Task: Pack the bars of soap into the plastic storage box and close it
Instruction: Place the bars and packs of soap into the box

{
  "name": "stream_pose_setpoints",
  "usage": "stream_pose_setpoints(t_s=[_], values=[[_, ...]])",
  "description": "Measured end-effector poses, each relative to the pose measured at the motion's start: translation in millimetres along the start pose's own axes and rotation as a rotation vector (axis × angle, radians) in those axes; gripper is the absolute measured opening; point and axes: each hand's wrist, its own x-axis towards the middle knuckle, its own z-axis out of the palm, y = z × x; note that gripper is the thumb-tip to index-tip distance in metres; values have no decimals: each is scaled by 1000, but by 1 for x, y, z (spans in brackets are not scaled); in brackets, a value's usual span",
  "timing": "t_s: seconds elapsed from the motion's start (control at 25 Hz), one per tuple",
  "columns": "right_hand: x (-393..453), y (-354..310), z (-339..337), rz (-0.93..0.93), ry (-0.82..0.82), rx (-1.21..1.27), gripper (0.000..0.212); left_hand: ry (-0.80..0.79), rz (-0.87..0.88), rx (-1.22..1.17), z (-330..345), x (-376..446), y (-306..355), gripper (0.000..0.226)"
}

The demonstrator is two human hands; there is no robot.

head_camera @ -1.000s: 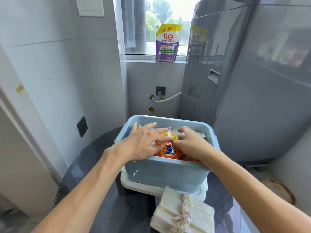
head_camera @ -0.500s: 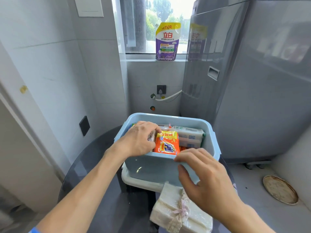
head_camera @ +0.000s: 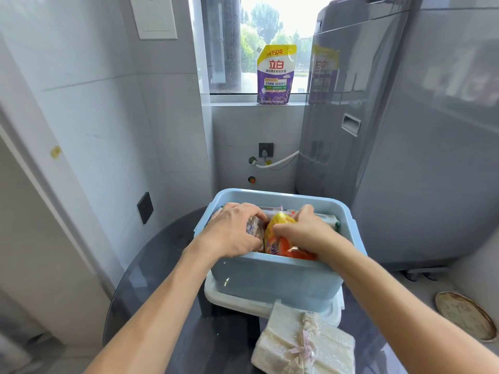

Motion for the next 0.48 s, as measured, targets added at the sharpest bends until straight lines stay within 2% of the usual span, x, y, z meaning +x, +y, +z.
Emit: stream_pose_setpoints(t_s=[0.08,0.12,0.16,0.24,0.32,0.4,0.48], values=[[1,4,-10,128,-108,406,61,36,-2,17,2,1,0,52],[1,3,-11,186,-182,540,54,58,-3,16,3,1,1,53],[1,2,-10,204,-229,571,44,72,-6,7,3,0,1,52],[3,3,-10,104,-209,305,25,65,-7,0,3,0,0,50],[0,5,-8,-15,-155,14,30,37,-5,27,2,0,-1,46],[1,14,-13,0,-211,-27,28,25,13,66,3,0,0,40],[-3,18,-19,92,-339,92,30,30,10,56,5,0,0,42]])
